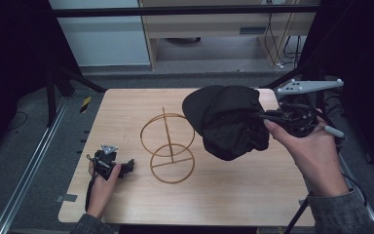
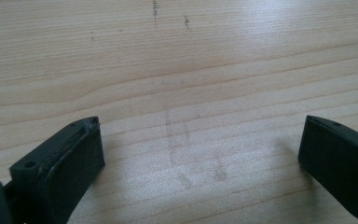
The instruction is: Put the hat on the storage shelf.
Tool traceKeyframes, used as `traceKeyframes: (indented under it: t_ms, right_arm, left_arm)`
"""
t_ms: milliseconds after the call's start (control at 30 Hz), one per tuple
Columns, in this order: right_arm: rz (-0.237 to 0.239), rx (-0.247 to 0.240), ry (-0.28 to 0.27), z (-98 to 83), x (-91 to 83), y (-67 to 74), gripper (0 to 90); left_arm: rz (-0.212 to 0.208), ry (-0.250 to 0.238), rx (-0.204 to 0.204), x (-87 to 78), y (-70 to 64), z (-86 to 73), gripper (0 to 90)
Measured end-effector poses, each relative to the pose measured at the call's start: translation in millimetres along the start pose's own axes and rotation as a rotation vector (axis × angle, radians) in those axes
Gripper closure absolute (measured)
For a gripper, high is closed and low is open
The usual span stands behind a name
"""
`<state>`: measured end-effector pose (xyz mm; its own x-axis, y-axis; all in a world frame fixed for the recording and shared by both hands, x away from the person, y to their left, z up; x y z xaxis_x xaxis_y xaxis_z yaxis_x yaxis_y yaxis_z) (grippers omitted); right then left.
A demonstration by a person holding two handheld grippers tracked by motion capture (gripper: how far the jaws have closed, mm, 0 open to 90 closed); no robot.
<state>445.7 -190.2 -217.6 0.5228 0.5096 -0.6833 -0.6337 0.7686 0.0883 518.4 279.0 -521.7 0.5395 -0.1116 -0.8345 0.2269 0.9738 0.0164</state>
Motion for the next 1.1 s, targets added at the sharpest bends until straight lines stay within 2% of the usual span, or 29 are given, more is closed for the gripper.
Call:
traceKeyframes:
  t_ms: [400, 700, 1100]
  right_arm:
    - [0.062, -0.049, -0.003, 31.1, 18.0, 27.1, 86.5]
    - [0.08, -0.07, 0.007, 44.9, 27.5, 37.8, 86.4]
    - [0.13, -0.117, 0.016, 67.1, 52.0, 66.8, 86.4]
  left_arm:
    - [0.0, 0.0, 0.0, 0.0, 0.0, 0.0, 0.0]
    - [0.001, 0.0, 0.001, 0.0, 0.1, 0.0, 0.0]
    - [-0.001, 0.001, 0.001, -0.1, 0.1, 0.0, 0.0]
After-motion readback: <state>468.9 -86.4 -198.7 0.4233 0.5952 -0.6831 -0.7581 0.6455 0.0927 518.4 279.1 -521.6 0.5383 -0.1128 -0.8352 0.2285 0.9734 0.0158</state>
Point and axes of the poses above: each handheld gripper's, and its own axes: x roughly forward along the jaws, z roughly out of its top, y roughly to its left, the point moved 2 cm from there along x, roughly forward along the jaws, and after that the axes turned 12 degrees about y, right-handed, at the moved point
